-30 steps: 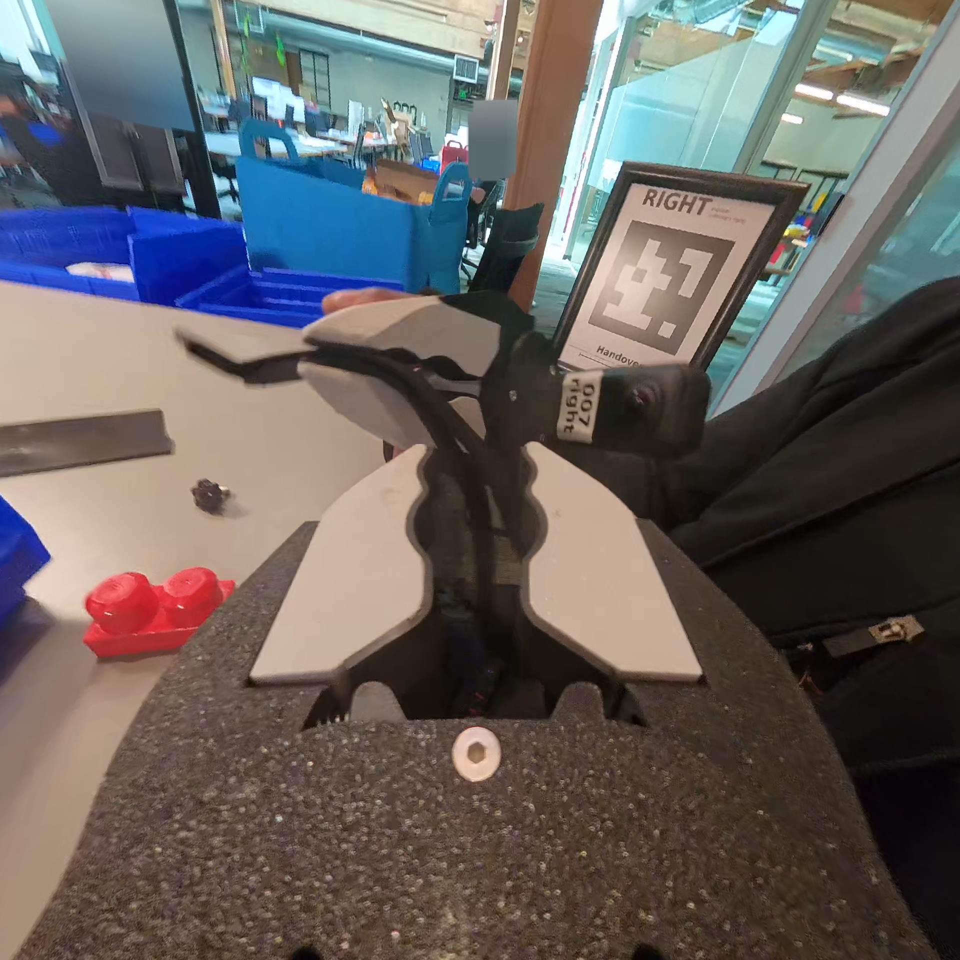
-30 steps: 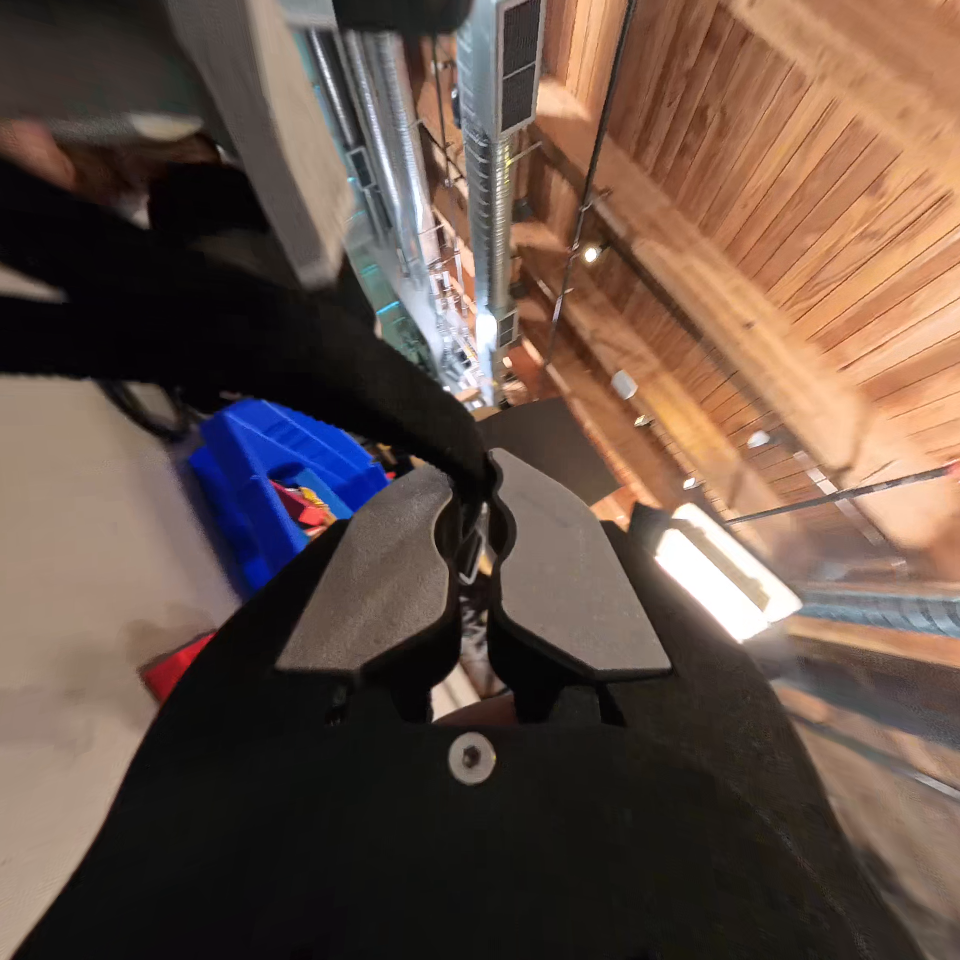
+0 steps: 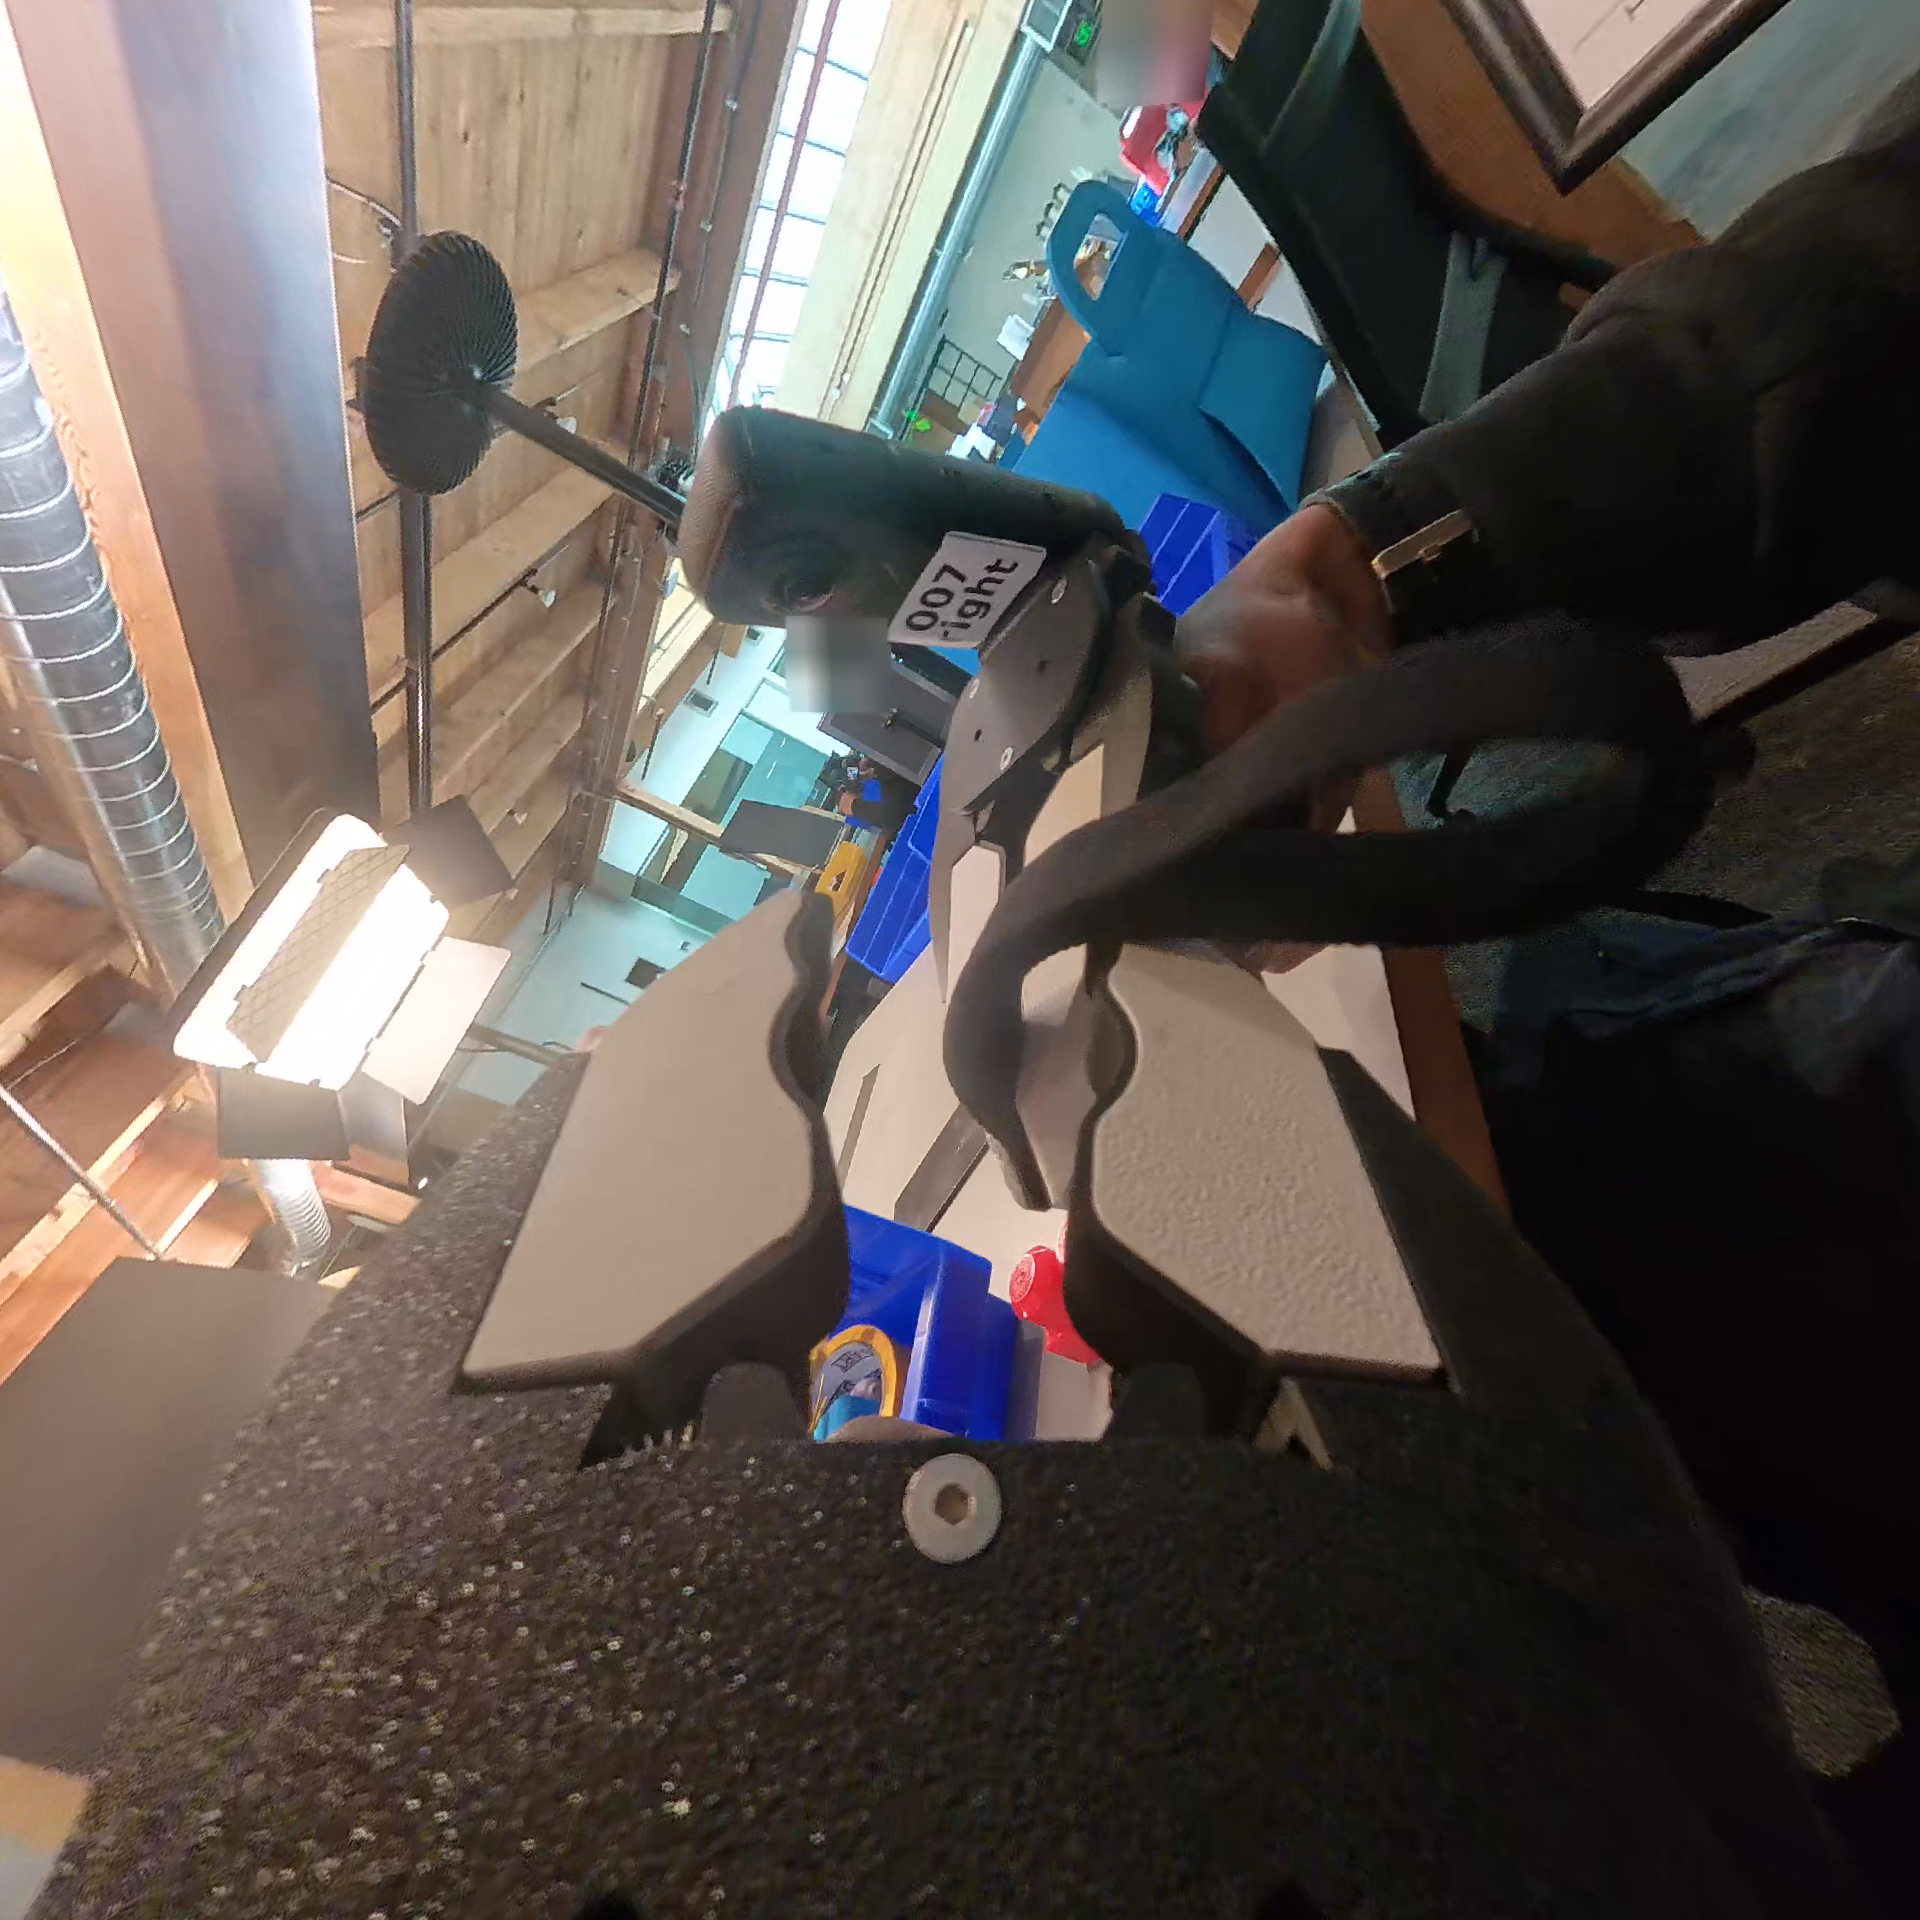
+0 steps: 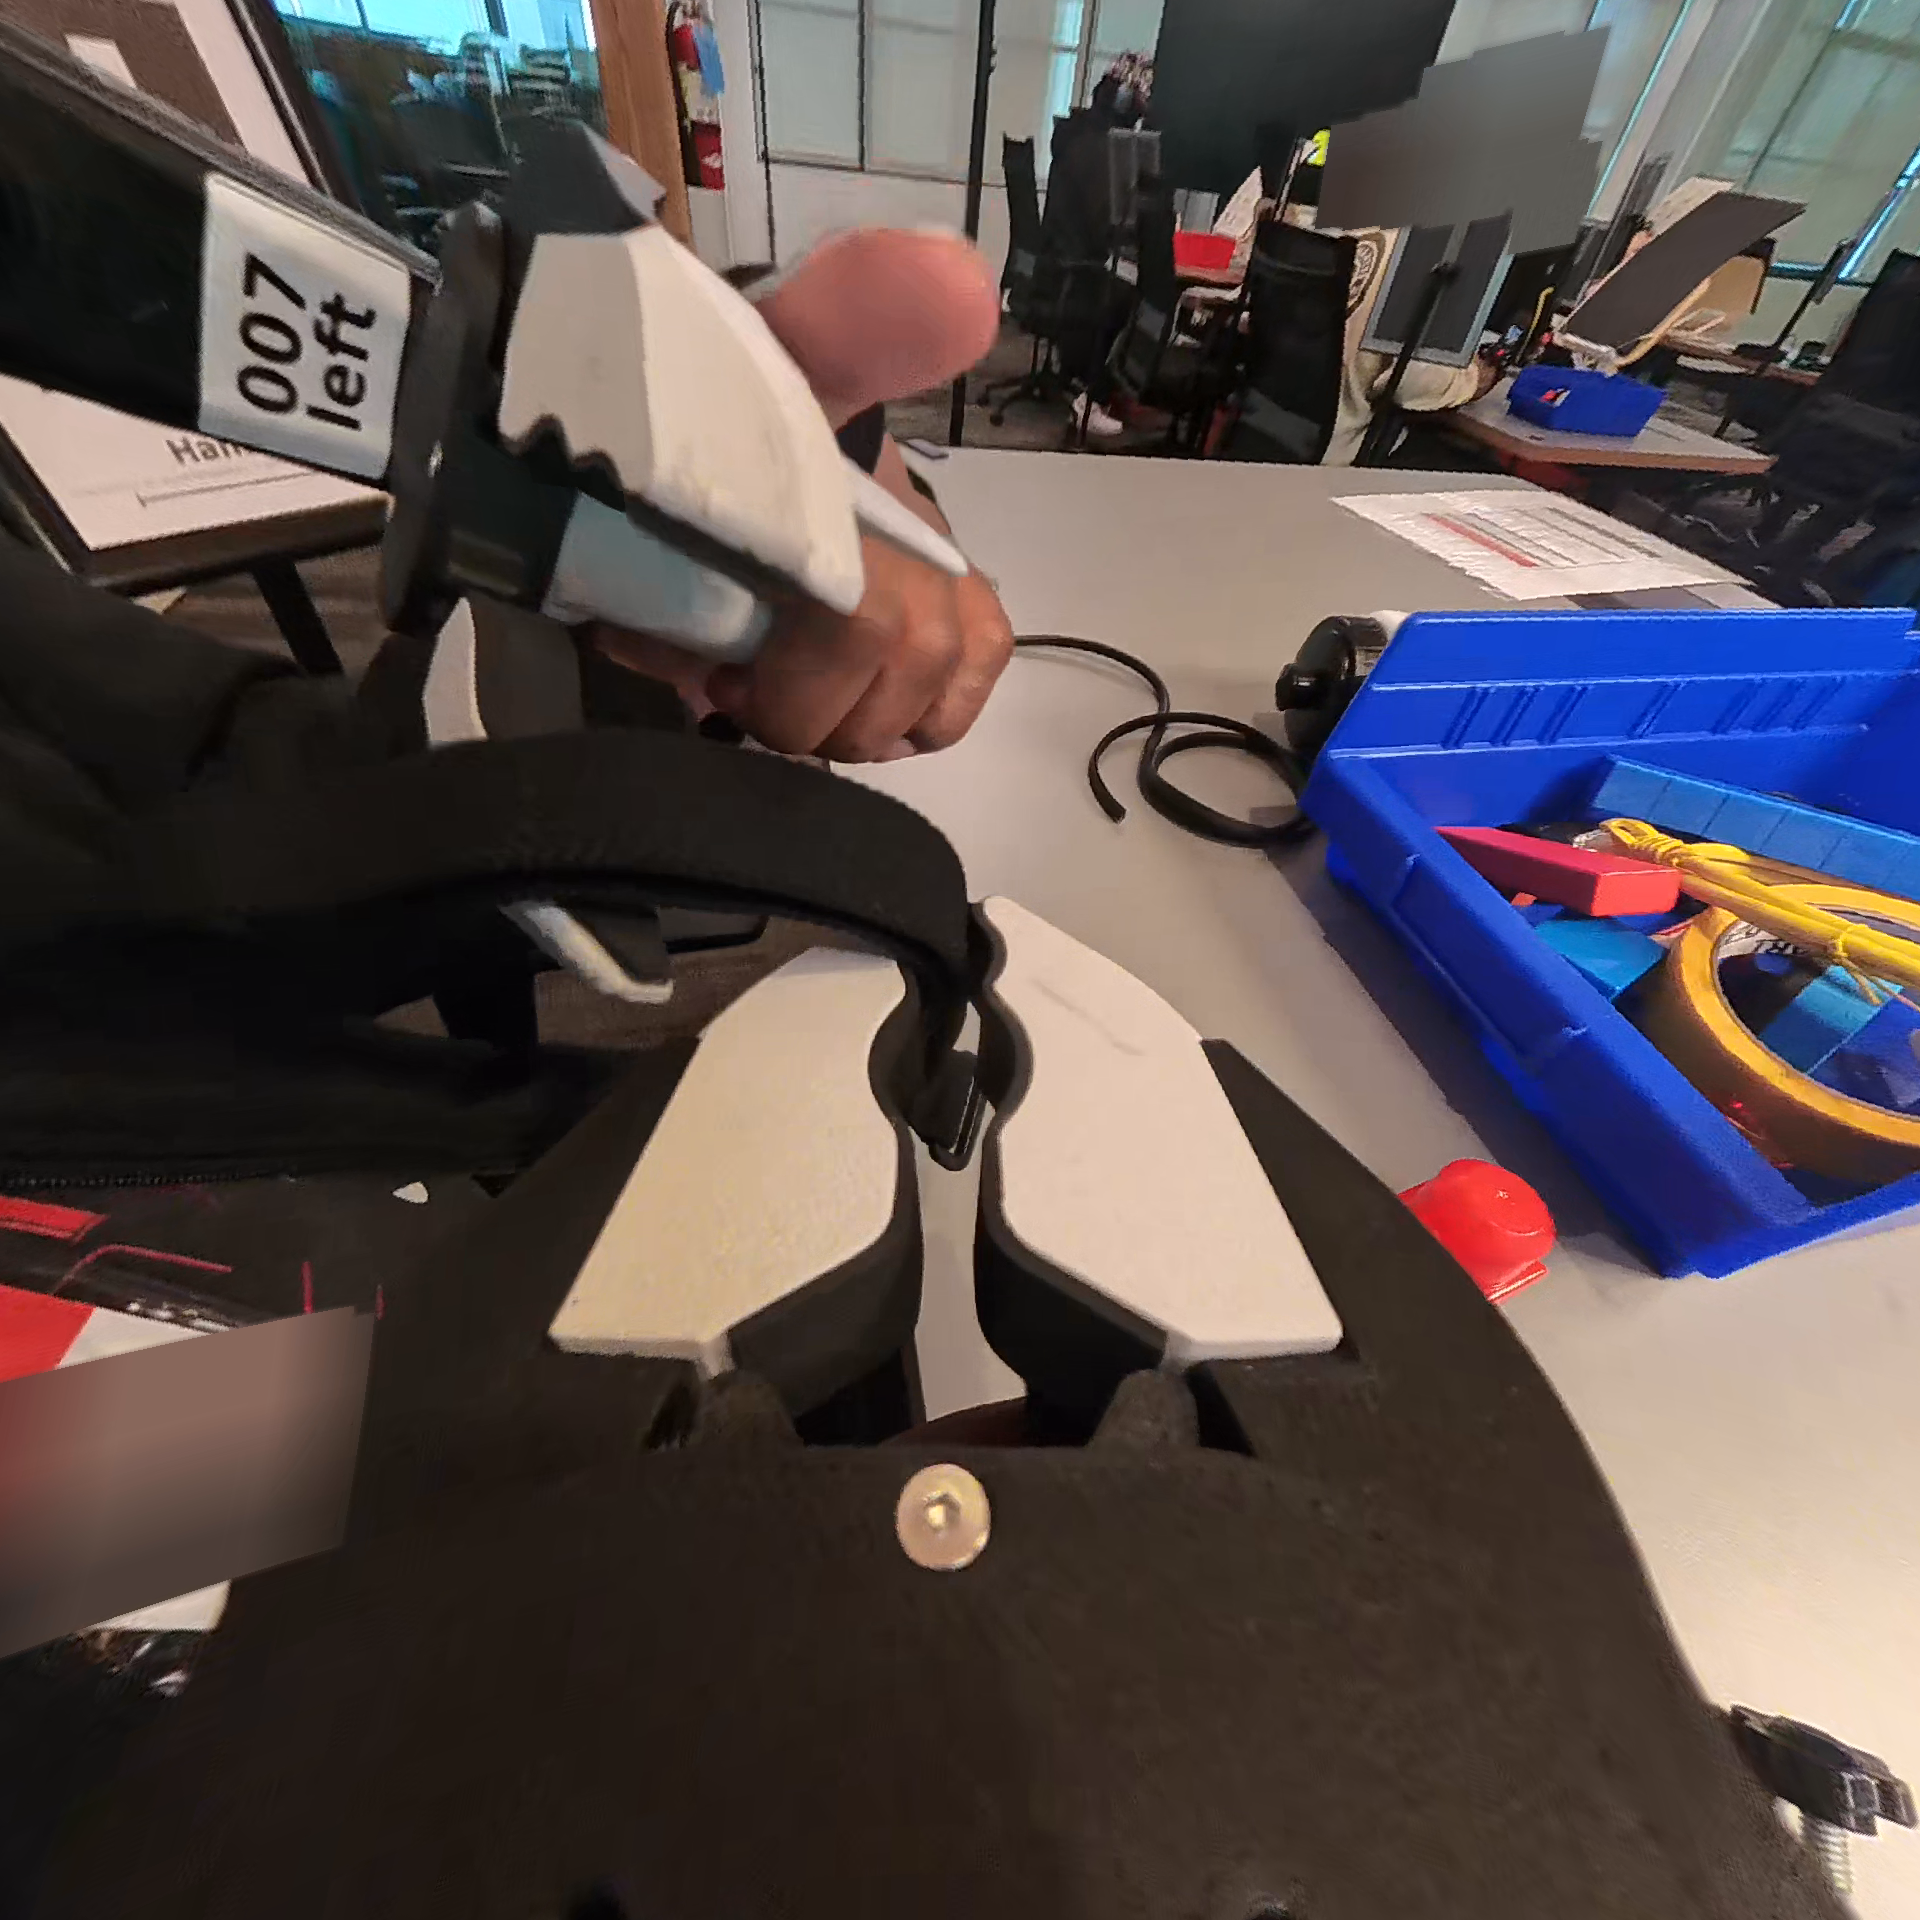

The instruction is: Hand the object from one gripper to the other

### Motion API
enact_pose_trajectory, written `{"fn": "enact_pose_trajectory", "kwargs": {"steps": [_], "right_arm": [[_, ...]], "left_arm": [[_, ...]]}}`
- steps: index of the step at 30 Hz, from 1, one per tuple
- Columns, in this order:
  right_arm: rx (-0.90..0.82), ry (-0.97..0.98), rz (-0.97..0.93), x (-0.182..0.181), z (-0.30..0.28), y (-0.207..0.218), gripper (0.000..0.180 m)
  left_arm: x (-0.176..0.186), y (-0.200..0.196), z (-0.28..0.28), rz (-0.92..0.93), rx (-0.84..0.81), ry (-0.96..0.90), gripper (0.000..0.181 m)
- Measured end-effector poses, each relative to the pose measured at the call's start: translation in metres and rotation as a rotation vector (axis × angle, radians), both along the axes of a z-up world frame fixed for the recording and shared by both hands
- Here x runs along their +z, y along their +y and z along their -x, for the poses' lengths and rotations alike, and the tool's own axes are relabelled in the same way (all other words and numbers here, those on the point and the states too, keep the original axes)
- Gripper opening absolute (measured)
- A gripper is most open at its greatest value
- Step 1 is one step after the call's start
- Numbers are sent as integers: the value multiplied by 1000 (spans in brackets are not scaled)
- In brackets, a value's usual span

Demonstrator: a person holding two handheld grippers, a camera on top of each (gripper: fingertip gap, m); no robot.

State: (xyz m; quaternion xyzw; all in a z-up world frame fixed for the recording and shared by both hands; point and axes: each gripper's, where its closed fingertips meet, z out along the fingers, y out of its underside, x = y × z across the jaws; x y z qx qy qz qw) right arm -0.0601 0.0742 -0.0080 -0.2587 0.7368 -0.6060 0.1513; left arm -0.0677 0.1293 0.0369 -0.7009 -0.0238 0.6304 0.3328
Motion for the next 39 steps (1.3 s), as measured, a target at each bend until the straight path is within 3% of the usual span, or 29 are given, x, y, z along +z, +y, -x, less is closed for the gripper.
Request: {"fn": "enact_pose_trajectory", "kwargs": {"steps": [5, 8, 11, 16, 22, 29, 39], "right_arm": [[-12, 53, 10, -3, 1, 0, 4], [-61, 84, 55, 1, 6, -4, 6], [-122, 122, 108, 7, 13, -8, 25], [-184, 216, 322, 35, 17, -1, 42], [-305, 476, 553, 67, 7, 11, 52], [-407, 872, 574, 57, 11, 9, 49], [-408, 900, 596, 57, 11, 9, 9]], "left_arm": [[2, 1, -4, -46, -43, -21, 10], [7, -4, -3, -128, -42, -56, 7], [16, -21, 3, -283, 10, -111, 6], [19, -58, 10, -380, 229, -186, 5], [6, -94, 16, -135, 621, -183, 6], [-4, -95, 15, 75, 732, -197, 6], [-6, -95, 17, 96, 727, -189, 8]]}}
